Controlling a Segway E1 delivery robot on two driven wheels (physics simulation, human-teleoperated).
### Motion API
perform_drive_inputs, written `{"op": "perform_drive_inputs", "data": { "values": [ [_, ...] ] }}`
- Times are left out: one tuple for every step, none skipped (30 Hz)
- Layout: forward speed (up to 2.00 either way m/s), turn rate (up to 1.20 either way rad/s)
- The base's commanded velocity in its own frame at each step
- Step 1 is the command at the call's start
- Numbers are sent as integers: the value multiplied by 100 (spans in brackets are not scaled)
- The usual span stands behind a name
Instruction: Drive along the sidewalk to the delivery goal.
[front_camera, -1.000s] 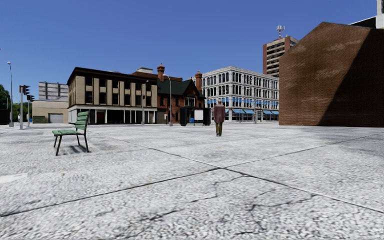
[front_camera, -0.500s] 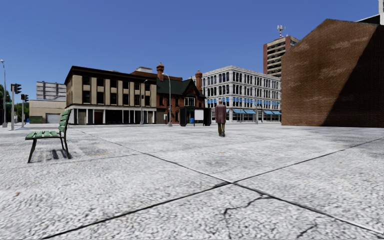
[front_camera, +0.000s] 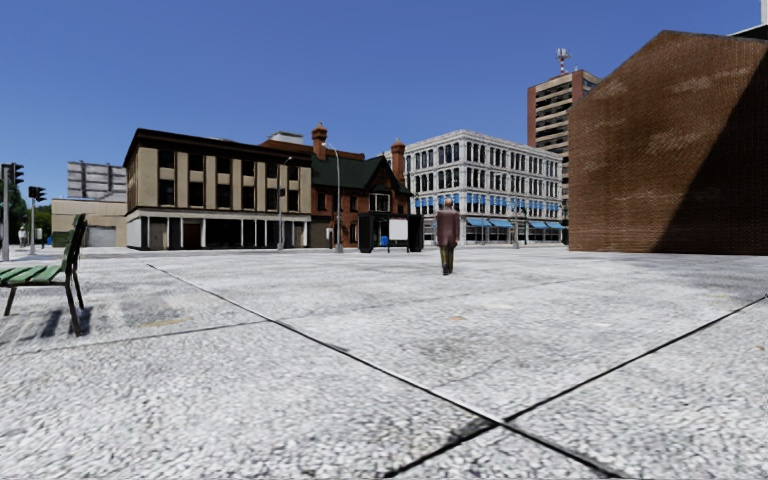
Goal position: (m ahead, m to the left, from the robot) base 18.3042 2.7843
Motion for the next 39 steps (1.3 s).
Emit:
{"op": "perform_drive_inputs", "data": {
  "values": [
    [139, 0],
    [139, 0],
    [139, 0],
    [139, 0],
    [139, 0],
    [139, 0],
    [139, 0],
    [139, 0],
    [139, 0],
    [139, 0],
    [139, 0],
    [138, 0],
    [138, 0],
    [138, 0],
    [138, 0],
    [138, 0],
    [138, 0],
    [138, 0],
    [138, 0],
    [138, 0],
    [138, 0],
    [138, 0],
    [138, 0],
    [138, 0],
    [138, 0],
    [137, 0],
    [137, 0],
    [136, 0],
    [136, 0],
    [136, 0],
    [136, 0],
    [136, 0],
    [136, 0],
    [136, 0],
    [136, 0],
    [136, 0],
    [136, 0],
    [136, 0],
    [135, 0]
  ]
}}
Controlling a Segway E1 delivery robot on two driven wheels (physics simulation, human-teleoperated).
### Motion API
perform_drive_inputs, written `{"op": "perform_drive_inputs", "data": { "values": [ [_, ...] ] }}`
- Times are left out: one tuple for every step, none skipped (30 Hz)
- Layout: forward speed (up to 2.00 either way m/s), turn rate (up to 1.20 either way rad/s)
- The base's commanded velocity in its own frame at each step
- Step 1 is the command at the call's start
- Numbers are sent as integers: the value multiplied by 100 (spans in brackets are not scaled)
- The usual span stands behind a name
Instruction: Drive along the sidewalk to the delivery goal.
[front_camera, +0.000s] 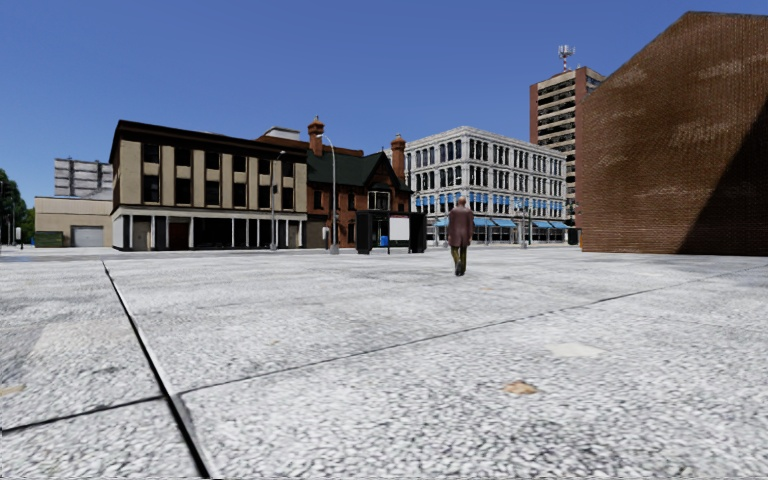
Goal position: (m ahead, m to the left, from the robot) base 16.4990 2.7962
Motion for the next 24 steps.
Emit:
{"op": "perform_drive_inputs", "data": {
  "values": [
    [135, 0],
    [135, 0],
    [134, 0],
    [133, 0],
    [132, 0],
    [132, 0],
    [132, 0],
    [132, 0],
    [132, 0],
    [132, 0],
    [132, 0],
    [132, 0],
    [132, 0],
    [132, 0],
    [132, 0],
    [132, 0],
    [132, 0],
    [132, 0],
    [131, 0],
    [131, 0],
    [131, 0],
    [131, 0],
    [131, 0],
    [131, 0]
  ]
}}
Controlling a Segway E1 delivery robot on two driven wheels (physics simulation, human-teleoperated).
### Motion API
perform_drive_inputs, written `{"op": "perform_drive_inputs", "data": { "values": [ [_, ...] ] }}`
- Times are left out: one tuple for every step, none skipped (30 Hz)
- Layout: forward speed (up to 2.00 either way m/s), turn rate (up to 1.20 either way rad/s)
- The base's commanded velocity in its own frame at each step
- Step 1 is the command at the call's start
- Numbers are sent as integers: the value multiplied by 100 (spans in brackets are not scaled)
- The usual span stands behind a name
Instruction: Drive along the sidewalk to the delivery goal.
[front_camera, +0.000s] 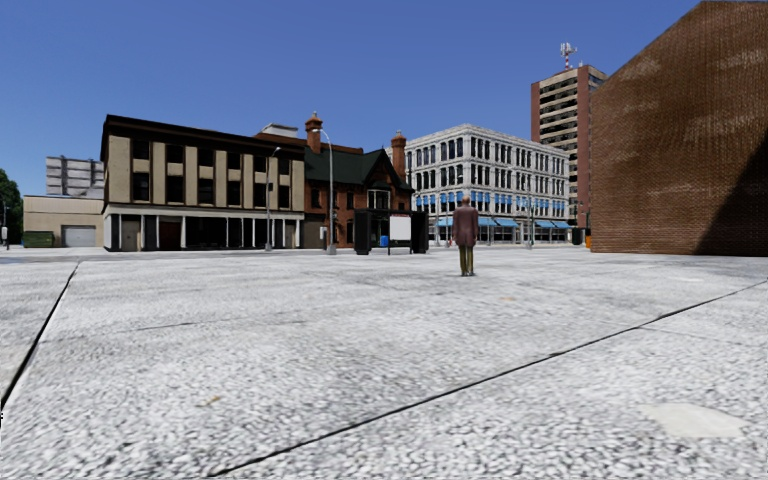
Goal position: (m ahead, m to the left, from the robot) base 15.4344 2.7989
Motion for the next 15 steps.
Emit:
{"op": "perform_drive_inputs", "data": {
  "values": [
    [131, 0],
    [131, 0],
    [131, 0],
    [130, 0],
    [130, 0],
    [129, 0],
    [129, 0],
    [129, 0],
    [128, 0],
    [128, 0],
    [128, 0],
    [128, 0],
    [128, 0],
    [128, 0],
    [128, 0]
  ]
}}
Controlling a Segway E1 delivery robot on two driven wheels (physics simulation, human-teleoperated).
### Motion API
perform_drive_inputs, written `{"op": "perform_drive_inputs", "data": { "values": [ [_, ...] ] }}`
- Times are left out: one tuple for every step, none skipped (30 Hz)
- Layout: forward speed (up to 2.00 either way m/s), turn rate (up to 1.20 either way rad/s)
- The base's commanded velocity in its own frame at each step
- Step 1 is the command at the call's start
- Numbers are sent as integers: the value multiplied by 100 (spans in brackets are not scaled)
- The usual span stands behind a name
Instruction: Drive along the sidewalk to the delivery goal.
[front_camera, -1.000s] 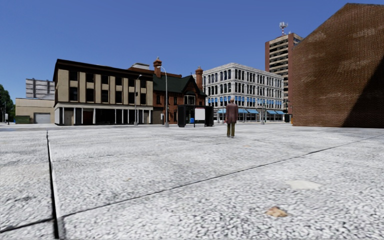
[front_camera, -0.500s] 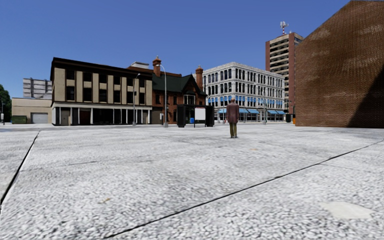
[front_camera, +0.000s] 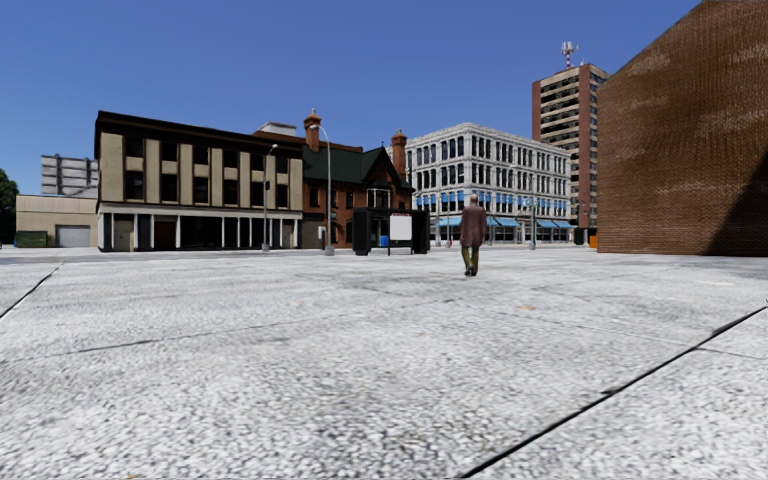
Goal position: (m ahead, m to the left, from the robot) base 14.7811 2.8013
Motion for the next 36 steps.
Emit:
{"op": "perform_drive_inputs", "data": {
  "values": [
    [128, 0],
    [127, 0],
    [127, 0],
    [126, 0],
    [126, 0],
    [126, 0],
    [126, 0],
    [126, 0],
    [126, 0],
    [126, 0],
    [126, 0],
    [126, 0],
    [126, 0],
    [126, 0],
    [126, 0],
    [126, 0],
    [126, 0],
    [126, 0],
    [126, 0],
    [126, 0],
    [126, 0],
    [126, 0],
    [126, 0],
    [126, 0],
    [126, 0],
    [126, 0],
    [125, 0],
    [124, 0],
    [122, 0],
    [120, 0],
    [120, 0],
    [117, 0],
    [116, 0],
    [116, 0],
    [116, 0],
    [116, 0]
  ]
}}
